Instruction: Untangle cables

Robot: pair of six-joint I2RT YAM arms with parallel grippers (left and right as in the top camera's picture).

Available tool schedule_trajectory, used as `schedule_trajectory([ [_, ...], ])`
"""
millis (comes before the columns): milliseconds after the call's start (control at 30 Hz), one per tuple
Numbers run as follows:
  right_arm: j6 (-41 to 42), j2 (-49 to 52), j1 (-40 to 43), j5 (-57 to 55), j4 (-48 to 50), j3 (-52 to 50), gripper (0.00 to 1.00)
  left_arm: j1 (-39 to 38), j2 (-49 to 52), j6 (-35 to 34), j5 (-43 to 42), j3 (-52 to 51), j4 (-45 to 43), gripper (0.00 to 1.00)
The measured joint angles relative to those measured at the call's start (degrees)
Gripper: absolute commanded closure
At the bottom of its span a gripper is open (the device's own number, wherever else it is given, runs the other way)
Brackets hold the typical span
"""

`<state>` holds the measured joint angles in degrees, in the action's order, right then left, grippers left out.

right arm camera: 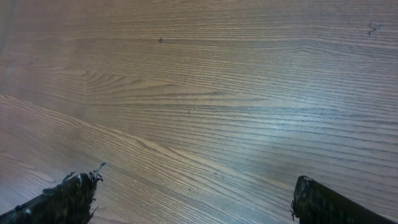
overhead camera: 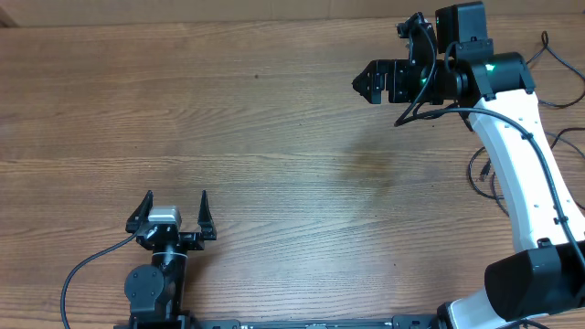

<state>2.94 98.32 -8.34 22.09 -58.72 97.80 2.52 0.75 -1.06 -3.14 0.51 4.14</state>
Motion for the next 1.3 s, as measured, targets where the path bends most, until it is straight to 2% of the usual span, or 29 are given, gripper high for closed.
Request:
schedule_trajectory([
  [333, 0.0, 0.0, 0.0, -4.2, -2.9, -0.3, 0.0, 0.0, 0.0, 0.0, 0.0, 0.0, 0.0, 0.0],
  [467, -0.1, -0.2, 0.0, -6.9, 1.4, -4.2, 0.0, 0.0, 0.0, 0.0, 0.0, 0.0, 0.0, 0.0],
  [633, 0.6, -4.3, 0.0, -8.2, 18.6, -21.6, 0.0, 0.0, 0.0, 0.0, 0.0, 0.0, 0.0, 0.0],
  [800, 1.3, -11.1, 0.0, -9.5, 31.8, -36.0, 0.0, 0.0, 0.0, 0.0, 0.2, 0.0, 0.1, 0.0],
  [1300, 1.5, -32.6, 0.0, -10.5, 64.1, -64.3, 0.0, 0.0, 0.0, 0.0, 0.4, 0.0, 0.1, 0.0],
])
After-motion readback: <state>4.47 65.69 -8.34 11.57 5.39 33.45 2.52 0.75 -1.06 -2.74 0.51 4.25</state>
